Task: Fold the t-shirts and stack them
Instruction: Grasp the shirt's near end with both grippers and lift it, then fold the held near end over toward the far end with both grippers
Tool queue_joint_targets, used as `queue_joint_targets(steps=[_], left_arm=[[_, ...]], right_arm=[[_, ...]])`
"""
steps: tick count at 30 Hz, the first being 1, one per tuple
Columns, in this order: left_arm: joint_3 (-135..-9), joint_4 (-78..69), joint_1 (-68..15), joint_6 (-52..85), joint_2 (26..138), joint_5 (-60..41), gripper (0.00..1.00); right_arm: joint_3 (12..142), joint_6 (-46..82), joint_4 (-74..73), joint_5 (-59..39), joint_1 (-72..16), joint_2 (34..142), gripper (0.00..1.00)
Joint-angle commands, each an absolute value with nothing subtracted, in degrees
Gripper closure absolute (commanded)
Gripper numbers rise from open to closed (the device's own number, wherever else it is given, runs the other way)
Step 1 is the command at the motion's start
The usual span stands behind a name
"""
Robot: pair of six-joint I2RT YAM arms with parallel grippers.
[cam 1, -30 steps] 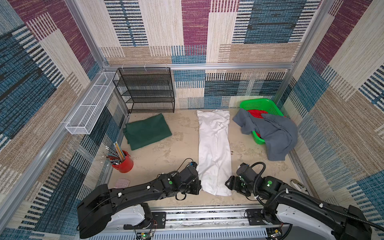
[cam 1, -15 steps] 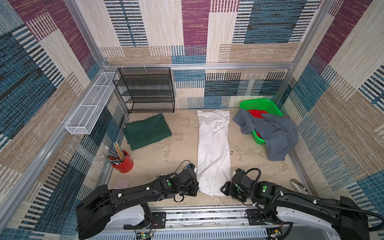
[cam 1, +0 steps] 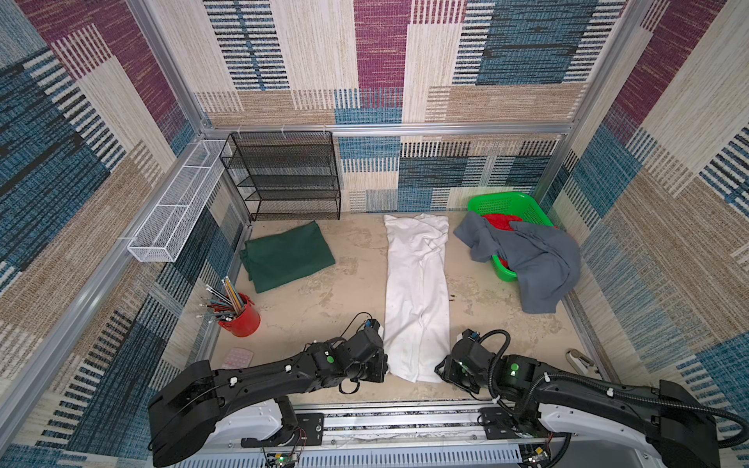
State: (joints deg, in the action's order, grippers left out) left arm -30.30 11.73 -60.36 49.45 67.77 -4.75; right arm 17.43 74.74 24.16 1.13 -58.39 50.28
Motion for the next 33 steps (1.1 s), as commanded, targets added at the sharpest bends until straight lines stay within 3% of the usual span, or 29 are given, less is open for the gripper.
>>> queue_joint_targets(steps=[1,3,6,12,24,33], left_arm=[[-29.97,10.45,-60.29,49.49,67.67,-4.76,1.00],[-29.99,10.46,-60.27,49.51,67.74,-4.79,1.00],[-29.91,10.50,-60.22,49.60,67.85,-4.83,1.00],[-29.70,11.05,-60.22,50.27,67.04,-4.43,1.00],[-30.50,16.69,-60.39,50.87,61.57,-1.86,1.00],[-35.48,19.34,-60.19,50.62,62.63,0.44,1.00]], right_arm=[[16.66,75.67,22.72,3.04,-58.37,50.05,0.59],[16.42,75.17,21.75,2.91,-58.44,50.26,0.60],[16.53,74.66,21.10,2.54,-58.39,51.01,0.71],[16.83,74.76,22.46,2.64,-58.40,50.64,0.99],[19.42,75.78,25.76,2.17,-58.36,43.63,1.00],[27.01,74.83,31.59,8.45,-58.37,44.97,1.00]])
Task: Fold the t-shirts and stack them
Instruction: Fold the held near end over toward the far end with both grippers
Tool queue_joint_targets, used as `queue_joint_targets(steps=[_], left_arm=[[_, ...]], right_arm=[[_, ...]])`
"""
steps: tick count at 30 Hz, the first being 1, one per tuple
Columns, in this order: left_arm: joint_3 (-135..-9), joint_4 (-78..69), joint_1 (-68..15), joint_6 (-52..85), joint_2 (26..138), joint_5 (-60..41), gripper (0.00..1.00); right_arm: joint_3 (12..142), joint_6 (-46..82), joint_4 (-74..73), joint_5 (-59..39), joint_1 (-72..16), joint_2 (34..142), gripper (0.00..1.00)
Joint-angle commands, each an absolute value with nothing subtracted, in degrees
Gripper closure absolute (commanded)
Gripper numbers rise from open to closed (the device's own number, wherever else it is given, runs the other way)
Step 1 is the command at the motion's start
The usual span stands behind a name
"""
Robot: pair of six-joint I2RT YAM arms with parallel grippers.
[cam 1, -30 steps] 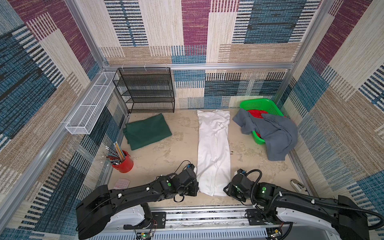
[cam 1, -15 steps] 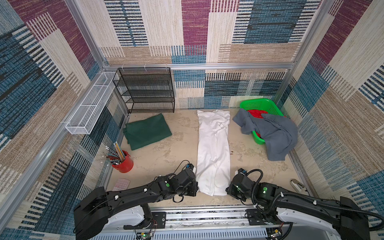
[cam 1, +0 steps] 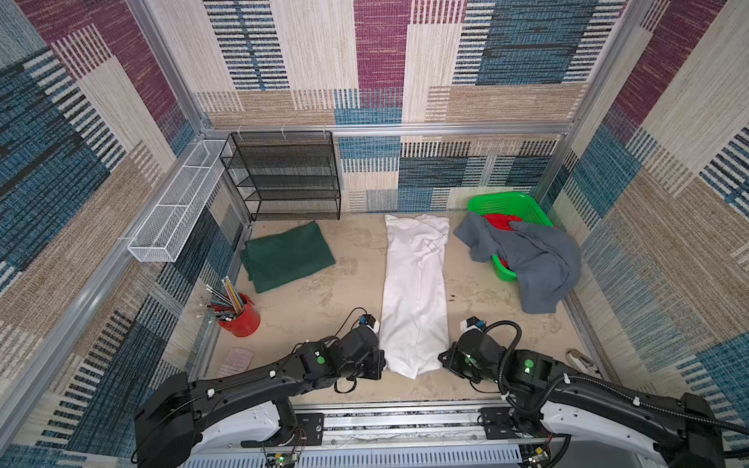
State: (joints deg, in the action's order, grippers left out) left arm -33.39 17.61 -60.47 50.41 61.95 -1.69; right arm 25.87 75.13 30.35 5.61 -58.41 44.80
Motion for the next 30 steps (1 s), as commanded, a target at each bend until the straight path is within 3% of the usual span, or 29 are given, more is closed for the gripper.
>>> queue_joint_targets(steps=[1,7,14,22,30], left_arm=[[-36.66,20.07,-59.96,50.58,63.13,0.67,1.00],[-41.57,20.41,-55.35,48.69,66.34,-0.83,1.00],[-49.52,19.77,-47.74,43.08,75.12,-6.62,1.00],[-61.07,19.77,-41.43,38.27,87.80,-12.96,1.00],[-72.06,22.90,-36.99,35.00,97.55,-13.25,1.00]], right_arm=[[27.60,74.82,31.51,8.91,-58.38,45.14,1.00],[32.07,71.46,31.81,11.33,-55.44,48.24,1.00],[33.70,61.09,23.59,3.80,-42.67,53.23,1.00],[40.07,51.62,17.11,-2.23,-32.79,66.65,1.00],[46.96,45.91,14.88,-3.99,-25.79,76.98,1.00]])
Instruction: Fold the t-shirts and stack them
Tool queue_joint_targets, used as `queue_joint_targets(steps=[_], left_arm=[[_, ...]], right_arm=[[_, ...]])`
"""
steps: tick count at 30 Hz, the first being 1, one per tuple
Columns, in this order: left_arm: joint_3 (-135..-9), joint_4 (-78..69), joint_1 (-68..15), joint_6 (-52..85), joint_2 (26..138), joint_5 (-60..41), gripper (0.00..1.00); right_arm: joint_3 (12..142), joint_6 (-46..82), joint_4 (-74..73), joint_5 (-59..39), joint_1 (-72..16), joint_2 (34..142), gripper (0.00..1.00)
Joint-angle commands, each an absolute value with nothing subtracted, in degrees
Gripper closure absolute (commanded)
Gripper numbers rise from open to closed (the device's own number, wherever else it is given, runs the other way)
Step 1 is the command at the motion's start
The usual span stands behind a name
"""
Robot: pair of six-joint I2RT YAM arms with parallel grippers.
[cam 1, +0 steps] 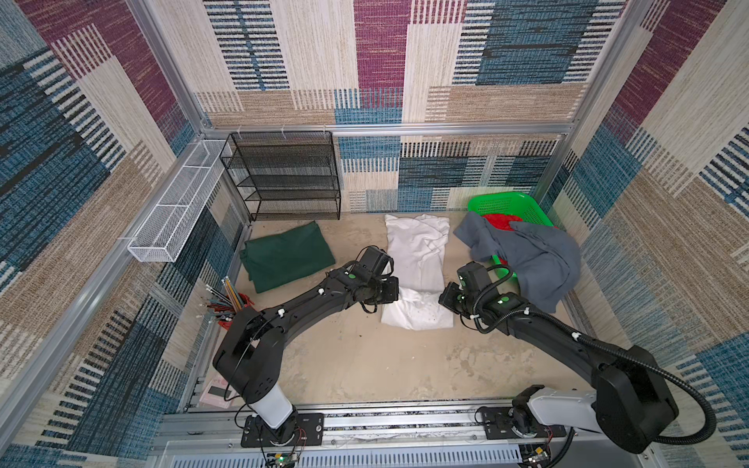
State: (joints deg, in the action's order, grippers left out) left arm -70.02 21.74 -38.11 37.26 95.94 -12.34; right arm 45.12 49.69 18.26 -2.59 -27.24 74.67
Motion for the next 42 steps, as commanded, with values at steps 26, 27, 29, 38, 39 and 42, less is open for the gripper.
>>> queue_joint_targets(steps=[26,27,29,38,39,42], left_arm=[[-89.08,23.59,-31.38,30.20,115.41,-15.19,0.53],[-89.65,23.95,-31.29,29.77,115.33,-14.21,0.44],[-90.47,25.37,-31.42,28.54,114.00,-10.07,0.29],[-84.77,28.72,-31.99,22.58,102.98,0.96,0.16],[-82.97,28.01,-31.99,22.84,101.65,0.22,0.15],[-76.39,25.03,-31.99,24.36,97.22,-2.22,0.12]], right_arm=[[59.76,36.77,13.13,-6.61,-19.05,96.32,0.83],[60.26,36.31,13.63,-6.58,-18.82,96.37,0.71],[60.79,35.49,14.12,-6.30,-18.47,95.77,0.36],[55.89,34.67,15.69,-5.66,-18.46,89.17,0.01],[54.89,34.80,16.03,-6.04,-18.46,88.30,0.01],[50.29,35.64,16.80,-7.46,-18.46,84.26,0.01]])
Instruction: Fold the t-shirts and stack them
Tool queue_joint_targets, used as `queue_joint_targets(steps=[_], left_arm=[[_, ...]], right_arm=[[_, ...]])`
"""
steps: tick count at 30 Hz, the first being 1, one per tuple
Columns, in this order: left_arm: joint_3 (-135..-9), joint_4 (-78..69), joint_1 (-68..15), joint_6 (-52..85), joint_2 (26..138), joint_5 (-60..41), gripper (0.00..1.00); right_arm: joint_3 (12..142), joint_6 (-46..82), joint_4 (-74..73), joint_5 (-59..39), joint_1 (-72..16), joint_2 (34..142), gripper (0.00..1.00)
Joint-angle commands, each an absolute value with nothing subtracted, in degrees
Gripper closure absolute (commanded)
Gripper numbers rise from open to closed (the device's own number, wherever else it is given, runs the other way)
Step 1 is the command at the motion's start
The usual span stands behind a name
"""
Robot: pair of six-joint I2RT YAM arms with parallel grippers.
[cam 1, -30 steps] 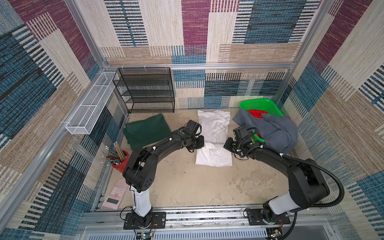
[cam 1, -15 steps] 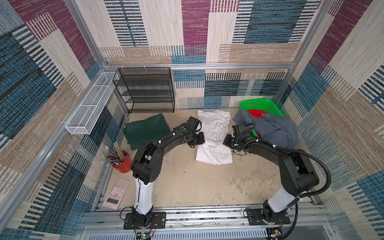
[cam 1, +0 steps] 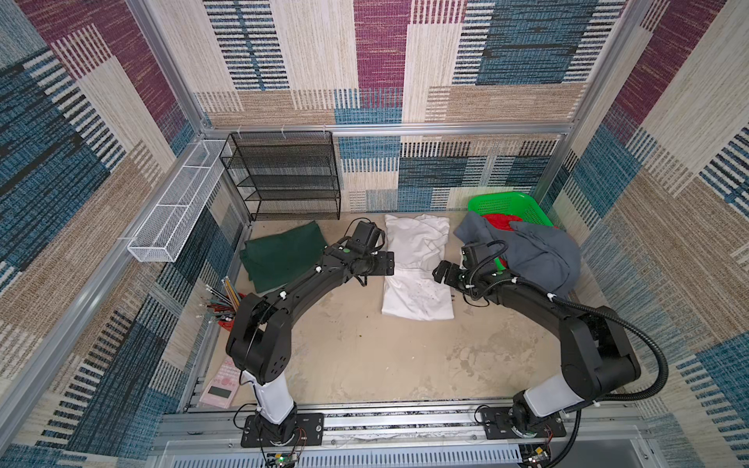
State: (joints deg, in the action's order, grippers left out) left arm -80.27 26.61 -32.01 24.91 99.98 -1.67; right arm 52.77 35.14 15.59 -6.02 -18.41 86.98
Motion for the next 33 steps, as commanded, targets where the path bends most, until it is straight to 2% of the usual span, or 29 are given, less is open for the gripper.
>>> queue_joint_targets(steps=[1,8,15,27,33], left_arm=[[-74.31,24.04,-31.99,25.05,95.88,-2.93,0.11],[-61.79,17.66,-31.90,30.83,89.17,-10.72,0.09],[-52.65,10.59,-32.08,37.15,89.02,-16.73,0.13],[-44.48,0.42,-31.98,46.52,90.35,-19.80,0.26],[-43.58,-0.07,-32.34,47.57,92.42,-19.45,0.34]], right_arm=[[48.48,36.04,16.90,-7.86,-18.46,82.48,0.02],[36.59,40.48,16.06,-11.85,-18.39,71.20,0.01],[28.39,45.80,9.16,-16.56,-18.37,70.61,0.01],[23.21,50.99,-1.75,-19.20,-18.37,74.70,0.27],[21.83,50.86,-3.47,-18.99,-18.37,76.55,0.30]])
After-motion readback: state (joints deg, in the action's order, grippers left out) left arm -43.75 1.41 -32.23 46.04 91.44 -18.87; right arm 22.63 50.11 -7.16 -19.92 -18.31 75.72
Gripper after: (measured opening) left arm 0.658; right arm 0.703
